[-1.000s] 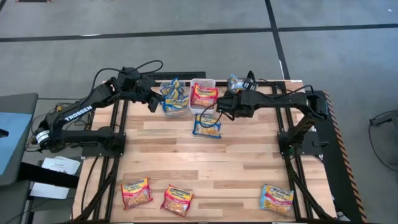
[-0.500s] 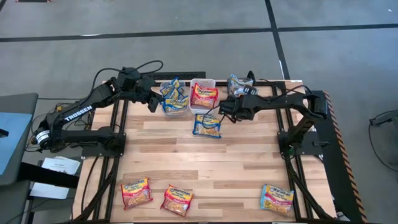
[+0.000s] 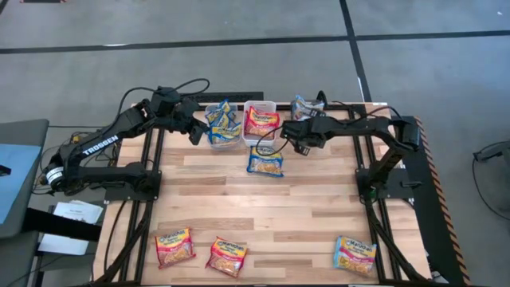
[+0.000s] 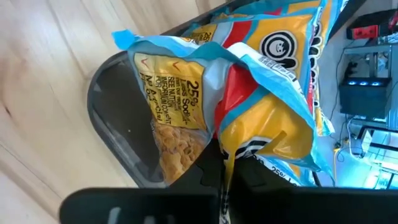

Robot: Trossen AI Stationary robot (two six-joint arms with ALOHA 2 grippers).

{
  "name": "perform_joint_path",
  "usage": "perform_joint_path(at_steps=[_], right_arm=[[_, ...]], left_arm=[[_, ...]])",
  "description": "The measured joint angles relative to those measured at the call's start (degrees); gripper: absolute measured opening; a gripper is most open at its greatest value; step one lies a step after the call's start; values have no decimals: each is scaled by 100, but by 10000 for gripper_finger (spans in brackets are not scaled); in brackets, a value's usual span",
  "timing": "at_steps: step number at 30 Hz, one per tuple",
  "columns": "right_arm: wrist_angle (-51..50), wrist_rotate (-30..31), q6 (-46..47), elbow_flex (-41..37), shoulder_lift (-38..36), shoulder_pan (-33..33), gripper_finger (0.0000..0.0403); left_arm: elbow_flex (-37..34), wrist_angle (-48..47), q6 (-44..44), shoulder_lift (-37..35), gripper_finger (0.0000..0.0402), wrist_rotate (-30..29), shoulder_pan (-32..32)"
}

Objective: Sort Maruchan noodles
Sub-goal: Put the light blue noodle pack into the black bin

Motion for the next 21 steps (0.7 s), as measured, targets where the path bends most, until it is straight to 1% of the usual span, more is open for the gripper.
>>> perform_joint_path(at_steps=[6, 10, 18, 21], right_arm=[[-9, 233, -100, 0, 0, 0, 59], [-2, 243, -161, 0, 0, 0, 83], [-45, 243, -126, 0, 0, 33, 150], [-229, 249, -114, 56, -30, 92, 171]], left_arm=[[0, -1, 1, 0, 127, 0, 0], [0, 1, 1, 0, 127, 0, 2], [0, 1, 148, 0, 127, 0, 0], [0, -1, 142, 0, 127, 0, 1]])
